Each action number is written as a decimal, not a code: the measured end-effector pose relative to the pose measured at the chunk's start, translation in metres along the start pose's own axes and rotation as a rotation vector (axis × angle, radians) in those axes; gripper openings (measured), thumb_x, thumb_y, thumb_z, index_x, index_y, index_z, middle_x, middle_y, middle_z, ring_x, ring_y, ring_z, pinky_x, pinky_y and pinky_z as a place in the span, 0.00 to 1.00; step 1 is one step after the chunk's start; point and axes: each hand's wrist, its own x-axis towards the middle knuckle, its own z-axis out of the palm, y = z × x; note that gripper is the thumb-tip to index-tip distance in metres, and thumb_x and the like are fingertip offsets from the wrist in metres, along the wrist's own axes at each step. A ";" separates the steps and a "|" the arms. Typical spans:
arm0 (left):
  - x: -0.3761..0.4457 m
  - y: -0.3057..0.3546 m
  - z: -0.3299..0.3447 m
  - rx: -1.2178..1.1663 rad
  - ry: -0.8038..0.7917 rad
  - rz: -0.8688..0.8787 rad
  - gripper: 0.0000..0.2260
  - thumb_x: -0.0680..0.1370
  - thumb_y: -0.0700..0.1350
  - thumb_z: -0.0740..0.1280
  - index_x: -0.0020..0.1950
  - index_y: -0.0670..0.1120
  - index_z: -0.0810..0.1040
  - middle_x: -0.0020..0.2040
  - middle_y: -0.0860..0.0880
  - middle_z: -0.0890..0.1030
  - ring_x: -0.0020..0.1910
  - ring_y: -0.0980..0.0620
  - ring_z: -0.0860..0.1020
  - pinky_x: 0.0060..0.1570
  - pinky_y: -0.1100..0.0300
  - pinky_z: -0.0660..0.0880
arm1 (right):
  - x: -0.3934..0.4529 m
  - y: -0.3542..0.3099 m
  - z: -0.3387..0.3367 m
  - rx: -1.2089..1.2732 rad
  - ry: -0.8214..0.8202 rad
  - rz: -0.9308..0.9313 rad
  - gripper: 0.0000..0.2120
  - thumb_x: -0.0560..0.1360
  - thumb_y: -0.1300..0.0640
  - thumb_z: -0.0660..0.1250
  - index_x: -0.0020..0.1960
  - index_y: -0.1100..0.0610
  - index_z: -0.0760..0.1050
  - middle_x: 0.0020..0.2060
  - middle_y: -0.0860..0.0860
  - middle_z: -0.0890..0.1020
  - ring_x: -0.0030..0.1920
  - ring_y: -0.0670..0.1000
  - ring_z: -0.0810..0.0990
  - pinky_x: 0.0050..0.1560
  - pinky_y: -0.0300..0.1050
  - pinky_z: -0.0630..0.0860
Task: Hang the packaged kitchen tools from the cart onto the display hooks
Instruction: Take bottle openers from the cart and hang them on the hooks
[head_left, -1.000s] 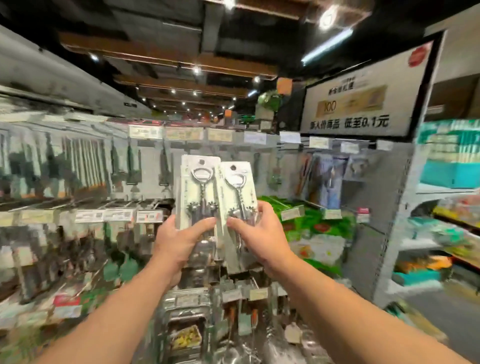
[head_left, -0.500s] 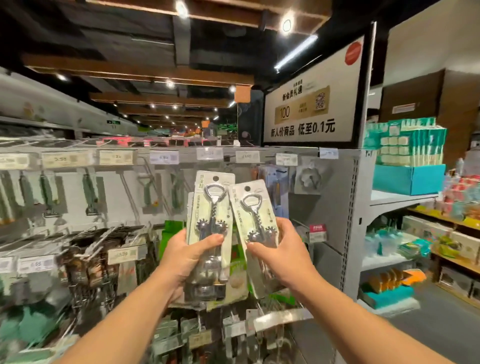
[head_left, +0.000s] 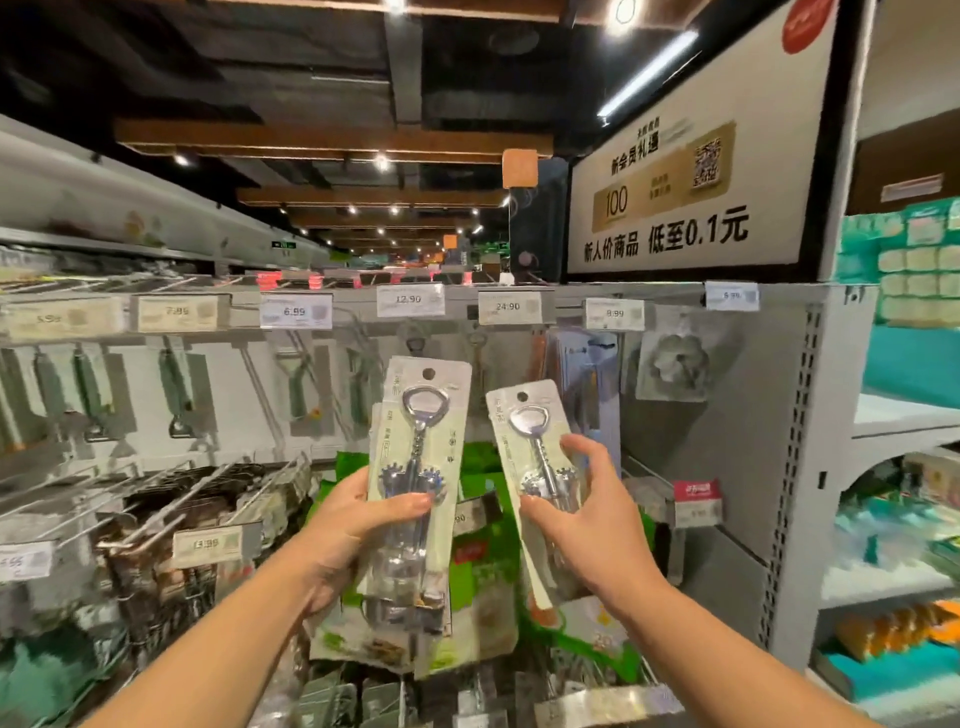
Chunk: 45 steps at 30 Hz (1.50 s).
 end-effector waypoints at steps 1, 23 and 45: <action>0.011 0.000 0.001 -0.012 -0.022 0.012 0.45 0.49 0.50 0.89 0.63 0.41 0.80 0.55 0.40 0.88 0.52 0.42 0.87 0.45 0.55 0.84 | 0.009 0.005 0.002 -0.011 0.003 0.002 0.34 0.73 0.51 0.76 0.73 0.39 0.64 0.67 0.39 0.71 0.63 0.53 0.78 0.66 0.57 0.76; 0.147 0.009 0.016 -0.070 -0.130 0.183 0.33 0.54 0.42 0.84 0.57 0.46 0.80 0.44 0.48 0.89 0.41 0.51 0.87 0.38 0.58 0.84 | 0.152 0.055 0.034 0.031 0.116 -0.315 0.26 0.74 0.55 0.76 0.63 0.38 0.68 0.59 0.40 0.73 0.58 0.26 0.69 0.54 0.18 0.63; 0.130 -0.024 -0.016 0.010 0.096 -0.033 0.42 0.53 0.46 0.89 0.64 0.40 0.79 0.53 0.39 0.88 0.46 0.43 0.88 0.39 0.53 0.85 | 0.194 0.054 0.067 0.086 0.038 -0.245 0.26 0.79 0.55 0.69 0.76 0.48 0.69 0.62 0.43 0.72 0.59 0.39 0.70 0.62 0.37 0.67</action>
